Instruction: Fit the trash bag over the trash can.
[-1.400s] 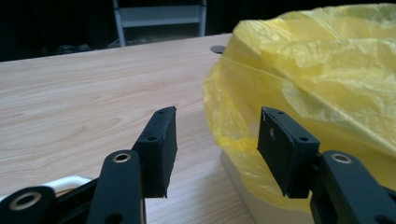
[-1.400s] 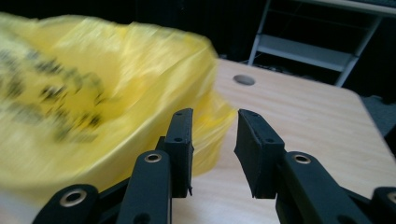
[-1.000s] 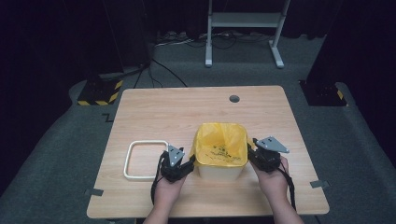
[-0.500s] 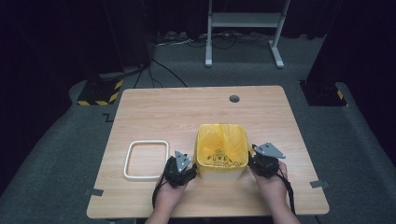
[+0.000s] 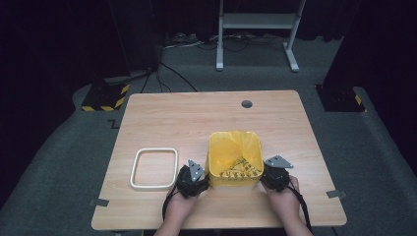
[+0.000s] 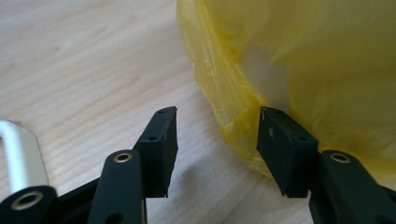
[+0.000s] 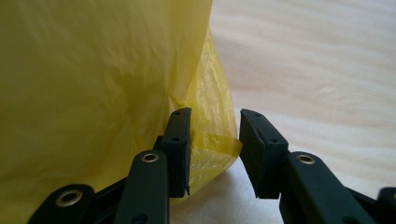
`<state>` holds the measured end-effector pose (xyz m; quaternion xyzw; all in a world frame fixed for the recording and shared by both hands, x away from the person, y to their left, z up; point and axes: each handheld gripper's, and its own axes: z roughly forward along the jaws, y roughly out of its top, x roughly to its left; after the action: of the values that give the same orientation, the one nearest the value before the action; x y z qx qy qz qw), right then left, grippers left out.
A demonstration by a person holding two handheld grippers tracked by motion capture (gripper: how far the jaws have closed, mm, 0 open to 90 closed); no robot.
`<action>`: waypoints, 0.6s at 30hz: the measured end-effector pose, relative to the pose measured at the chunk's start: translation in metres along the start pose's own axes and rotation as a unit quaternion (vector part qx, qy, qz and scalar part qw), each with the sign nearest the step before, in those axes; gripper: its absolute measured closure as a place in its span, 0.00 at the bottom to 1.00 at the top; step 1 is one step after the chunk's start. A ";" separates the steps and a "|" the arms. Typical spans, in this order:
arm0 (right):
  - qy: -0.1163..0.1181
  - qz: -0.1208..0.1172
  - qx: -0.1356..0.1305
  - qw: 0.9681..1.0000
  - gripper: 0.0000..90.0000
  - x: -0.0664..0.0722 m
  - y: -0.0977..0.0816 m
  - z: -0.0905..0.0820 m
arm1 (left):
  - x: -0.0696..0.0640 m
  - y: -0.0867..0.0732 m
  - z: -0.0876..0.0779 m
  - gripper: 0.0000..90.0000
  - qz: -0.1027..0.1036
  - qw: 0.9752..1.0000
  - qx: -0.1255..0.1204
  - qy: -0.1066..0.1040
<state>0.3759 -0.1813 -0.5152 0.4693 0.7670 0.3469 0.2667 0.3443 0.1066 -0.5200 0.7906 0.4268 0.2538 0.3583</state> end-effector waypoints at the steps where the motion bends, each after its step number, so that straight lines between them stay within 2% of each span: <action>1: -0.001 -0.001 0.007 1.000 0.71 0.000 -0.002 0.002 | -0.002 -0.002 0.004 0.53 0.004 1.000 0.008 0.003; 2: -0.002 -0.003 0.014 1.000 0.71 0.000 -0.005 0.005 | -0.002 -0.003 0.005 0.53 0.004 1.000 0.011 0.003; 6: -0.005 -0.003 0.013 1.000 0.71 0.000 -0.007 0.004 | -0.002 -0.003 0.004 0.53 0.006 1.000 0.010 0.005; 9: -0.015 -0.010 0.006 1.000 0.65 -0.001 -0.005 -0.001 | 0.001 -0.002 -0.001 0.50 -0.007 1.000 0.011 -0.007; 11: -0.015 -0.005 -0.005 1.000 0.62 -0.005 -0.002 -0.008 | 0.005 0.000 -0.011 0.49 -0.013 1.000 -0.002 -0.004; 12: -0.016 -0.002 -0.011 1.000 0.60 -0.007 -0.001 -0.013 | 0.009 0.003 -0.020 0.49 -0.028 0.999 -0.018 -0.007; 14: -0.019 0.006 -0.036 0.999 0.58 -0.012 0.003 -0.027 | 0.014 0.006 -0.030 0.49 -0.036 0.999 -0.034 -0.005; 15: -0.021 0.004 -0.045 0.999 0.57 -0.014 0.005 -0.031 | 0.017 0.008 -0.037 0.49 -0.052 0.997 -0.051 -0.006; 17: -0.020 -0.004 -0.070 0.997 0.53 -0.015 0.009 -0.042 | 0.018 0.010 -0.041 0.50 -0.063 0.996 -0.061 -0.008; 18: -0.018 -0.005 -0.074 0.997 0.52 -0.014 0.010 -0.045 | 0.018 0.013 -0.041 0.50 -0.064 0.996 -0.063 -0.009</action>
<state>0.3539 -0.2032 -0.4786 0.4506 0.7368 0.3923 0.3164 0.3308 0.1315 -0.4834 0.7393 0.4568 0.2499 0.4270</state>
